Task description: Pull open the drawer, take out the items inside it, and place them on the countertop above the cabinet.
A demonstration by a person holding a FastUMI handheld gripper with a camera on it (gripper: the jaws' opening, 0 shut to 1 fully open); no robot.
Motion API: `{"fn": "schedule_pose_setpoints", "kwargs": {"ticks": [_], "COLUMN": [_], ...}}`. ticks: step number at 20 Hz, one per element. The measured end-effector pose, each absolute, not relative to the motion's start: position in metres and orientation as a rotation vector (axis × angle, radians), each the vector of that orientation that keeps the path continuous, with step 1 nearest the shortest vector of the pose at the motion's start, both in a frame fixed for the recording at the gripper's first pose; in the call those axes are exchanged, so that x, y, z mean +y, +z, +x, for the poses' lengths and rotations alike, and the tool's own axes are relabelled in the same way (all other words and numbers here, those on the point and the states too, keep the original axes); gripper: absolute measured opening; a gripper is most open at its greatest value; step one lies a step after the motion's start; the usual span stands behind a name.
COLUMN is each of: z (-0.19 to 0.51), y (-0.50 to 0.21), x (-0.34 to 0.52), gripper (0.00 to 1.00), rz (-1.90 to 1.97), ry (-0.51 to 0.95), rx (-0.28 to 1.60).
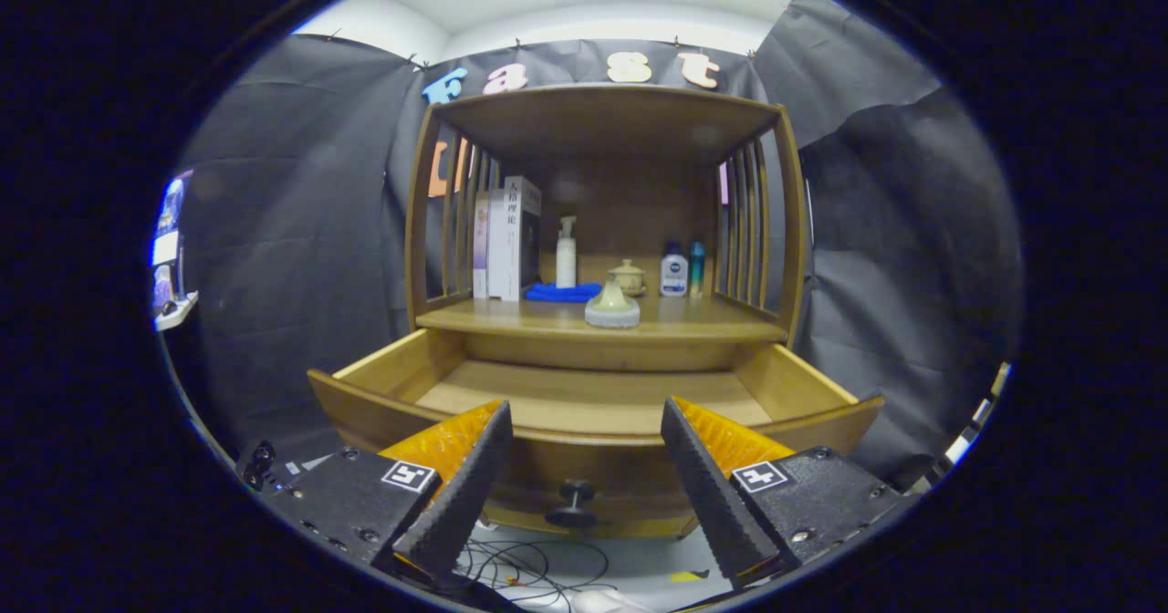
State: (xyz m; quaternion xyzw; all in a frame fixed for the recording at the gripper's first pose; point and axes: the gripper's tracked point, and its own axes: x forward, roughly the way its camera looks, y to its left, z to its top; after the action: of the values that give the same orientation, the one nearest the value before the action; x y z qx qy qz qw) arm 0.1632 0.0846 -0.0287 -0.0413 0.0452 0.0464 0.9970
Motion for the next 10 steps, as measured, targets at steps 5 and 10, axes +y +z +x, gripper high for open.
{"fn": "schedule_pose_setpoints", "kwargs": {"ticks": [5, 10], "z": [0.167, 0.175], "y": [-0.075, -0.101], "x": [0.08, 0.081], "gripper": [1.0, 1.0], "rz": [-0.069, -0.045], "ry": [0.076, 0.066], "rx": [0.146, 0.181]}}
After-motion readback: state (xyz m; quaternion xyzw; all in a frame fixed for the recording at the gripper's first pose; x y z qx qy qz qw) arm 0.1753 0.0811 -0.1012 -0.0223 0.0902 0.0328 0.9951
